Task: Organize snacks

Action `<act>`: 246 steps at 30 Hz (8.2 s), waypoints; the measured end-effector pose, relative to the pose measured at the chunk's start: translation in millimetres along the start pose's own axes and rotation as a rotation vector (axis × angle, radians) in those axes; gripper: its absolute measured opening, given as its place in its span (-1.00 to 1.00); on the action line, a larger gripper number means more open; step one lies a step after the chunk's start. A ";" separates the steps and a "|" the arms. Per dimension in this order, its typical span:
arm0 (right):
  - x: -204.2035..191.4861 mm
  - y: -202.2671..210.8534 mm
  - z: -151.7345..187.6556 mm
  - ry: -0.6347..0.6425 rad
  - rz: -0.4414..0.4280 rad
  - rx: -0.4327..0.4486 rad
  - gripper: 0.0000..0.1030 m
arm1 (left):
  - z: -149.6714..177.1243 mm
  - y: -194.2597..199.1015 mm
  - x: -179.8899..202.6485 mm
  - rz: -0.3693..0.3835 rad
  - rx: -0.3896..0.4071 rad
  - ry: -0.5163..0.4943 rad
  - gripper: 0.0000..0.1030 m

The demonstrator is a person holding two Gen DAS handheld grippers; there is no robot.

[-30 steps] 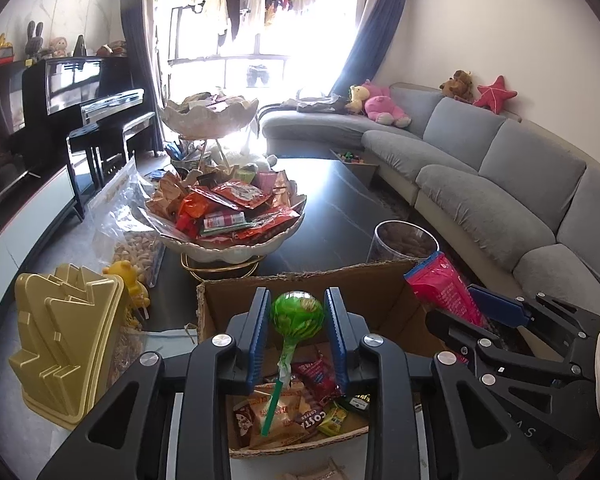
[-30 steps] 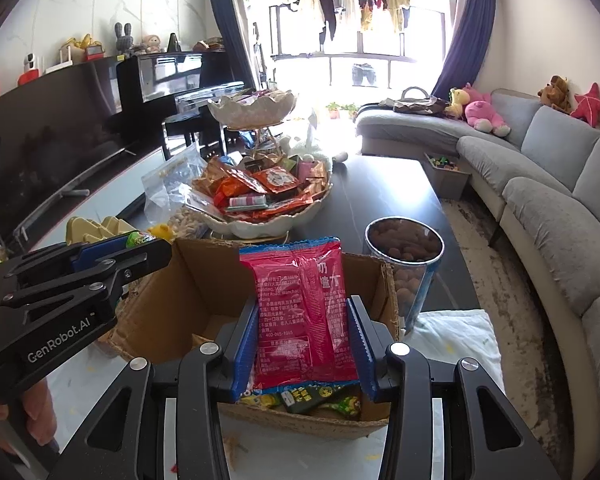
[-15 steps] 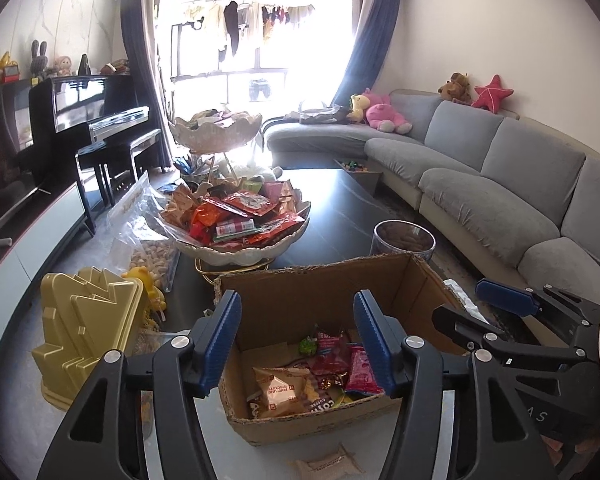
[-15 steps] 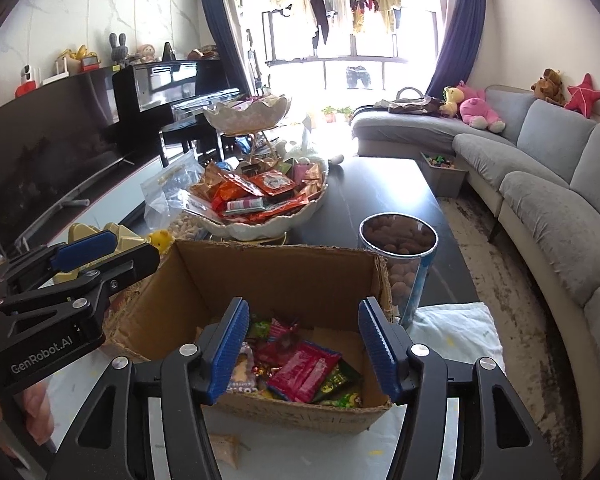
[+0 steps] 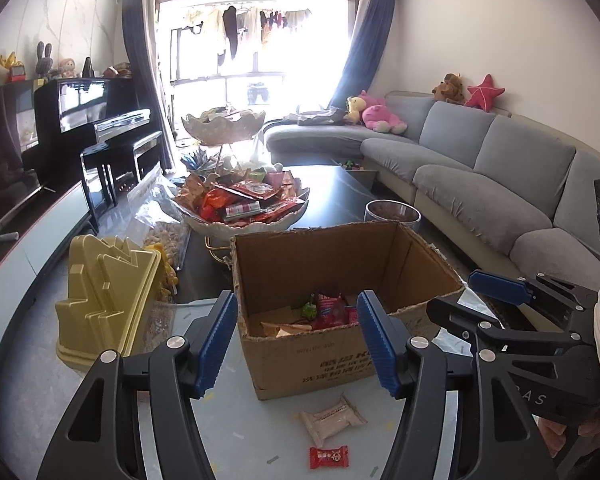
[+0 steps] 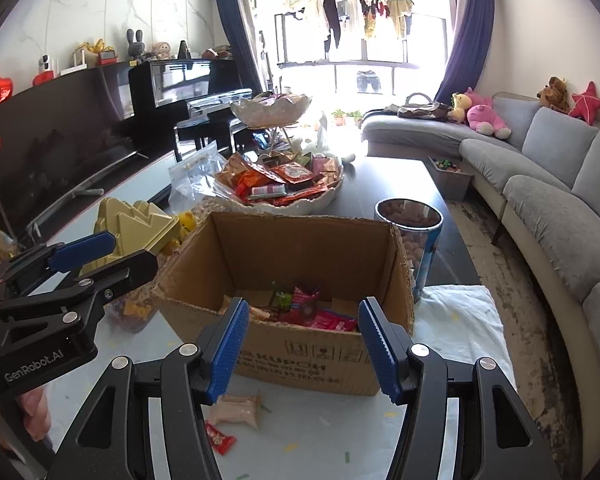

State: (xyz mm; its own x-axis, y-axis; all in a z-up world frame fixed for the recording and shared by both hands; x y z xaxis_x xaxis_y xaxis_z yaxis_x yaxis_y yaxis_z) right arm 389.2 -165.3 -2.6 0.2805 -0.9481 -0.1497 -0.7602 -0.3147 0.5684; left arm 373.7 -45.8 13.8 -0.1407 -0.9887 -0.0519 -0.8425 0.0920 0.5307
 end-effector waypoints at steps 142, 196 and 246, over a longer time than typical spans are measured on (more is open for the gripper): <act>-14.1 8.1 35.9 -0.050 -0.017 0.029 -0.12 | 41.9 5.2 0.4 0.052 -0.006 0.084 -0.68; 35.6 4.0 -26.0 -0.017 0.127 0.043 0.50 | -19.0 -27.4 -7.0 -0.072 0.011 0.006 0.34; -38.7 216.7 119.0 -0.011 0.182 0.200 0.82 | 111.9 200.9 9.7 -0.112 0.145 0.045 1.00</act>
State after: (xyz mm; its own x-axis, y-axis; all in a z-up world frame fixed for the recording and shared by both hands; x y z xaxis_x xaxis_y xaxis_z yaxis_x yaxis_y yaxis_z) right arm 143.8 -202.3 30.1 0.1234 -0.9900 -0.0687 -0.8984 -0.1408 0.4161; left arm 145.0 -23.7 25.2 -0.0210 -0.9977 -0.0646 -0.9183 -0.0063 0.3959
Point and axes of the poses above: each gripper's, at about its wrist camera, not at the fingertips, and y roughly against the way its jaws point, x to its right, z to its underside, the point moved 10 cm from there along -y, roughly the way its jaws point, and after that the axes turned 8 degrees about -z, right-handed, at the moved point
